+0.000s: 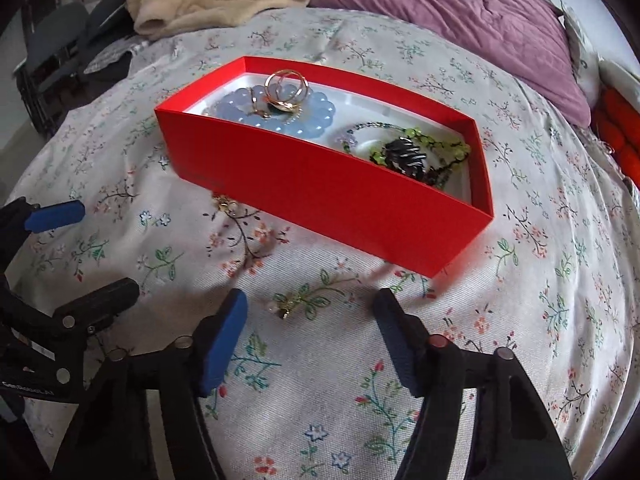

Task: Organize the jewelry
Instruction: 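Withdraw both open grippers toward the gold stud earrings beside the box, then grasp a small gold stud earring with the right gripper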

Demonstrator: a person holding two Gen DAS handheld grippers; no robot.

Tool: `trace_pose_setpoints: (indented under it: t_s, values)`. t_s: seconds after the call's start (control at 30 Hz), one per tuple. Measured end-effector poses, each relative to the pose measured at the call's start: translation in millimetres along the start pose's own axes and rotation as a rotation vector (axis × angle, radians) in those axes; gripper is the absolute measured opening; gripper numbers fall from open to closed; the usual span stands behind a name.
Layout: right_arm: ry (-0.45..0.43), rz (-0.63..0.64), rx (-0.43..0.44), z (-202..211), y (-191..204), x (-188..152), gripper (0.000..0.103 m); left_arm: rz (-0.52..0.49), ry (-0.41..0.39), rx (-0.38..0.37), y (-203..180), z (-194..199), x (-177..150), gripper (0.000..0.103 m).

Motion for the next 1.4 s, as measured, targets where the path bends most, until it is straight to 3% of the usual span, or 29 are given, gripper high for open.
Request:
trace_pose_setpoints:
  t_s: [0.3, 0.53, 0.63, 1.07, 1.23, 1.4]
  values:
    - [0.002, -0.012, 0.044, -2.3, 4.0, 0.6, 0.045, 0.003, -0.001, 0.003, 2.4, 1.9, -2.7, 0.102]
    - [0.013, -0.019, 0.098, 1.0, 8.1, -4.3, 0.018, 0.005, -0.003, 0.005, 4.2, 3.9, -4.9, 0.102]
    - [0.018, -0.020, 0.110, 1.5, 8.5, -5.3, 0.012, 0.008, -0.005, 0.007, 4.8, 4.3, -5.5, 0.102]
    - [-0.014, -0.052, 0.112, 27.5, -6.3, -3.7, 0.011, 0.036, 0.005, -0.021, -2.1, 7.5, -0.7, 0.100]
    - [-0.035, -0.068, 0.098, 39.1, -17.0, -3.0, 0.011, 0.015, -0.014, -0.028, -13.0, 8.2, 7.5, 0.093]
    - [-0.042, -0.094, 0.084, 45.8, -28.9, -4.8, 0.011, 0.009, -0.044, -0.084, -23.3, 4.4, 16.5, 0.074]
Point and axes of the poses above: each gripper's, at about its wrist camera, not at the fingertips, and z roughly against the way its jaws point, y to its left, x to its top, the point moved 3 cm from there along -z, roughly the way its jaws point, and after that the axes turned 3 degrees about x, right-handed, at the moved point
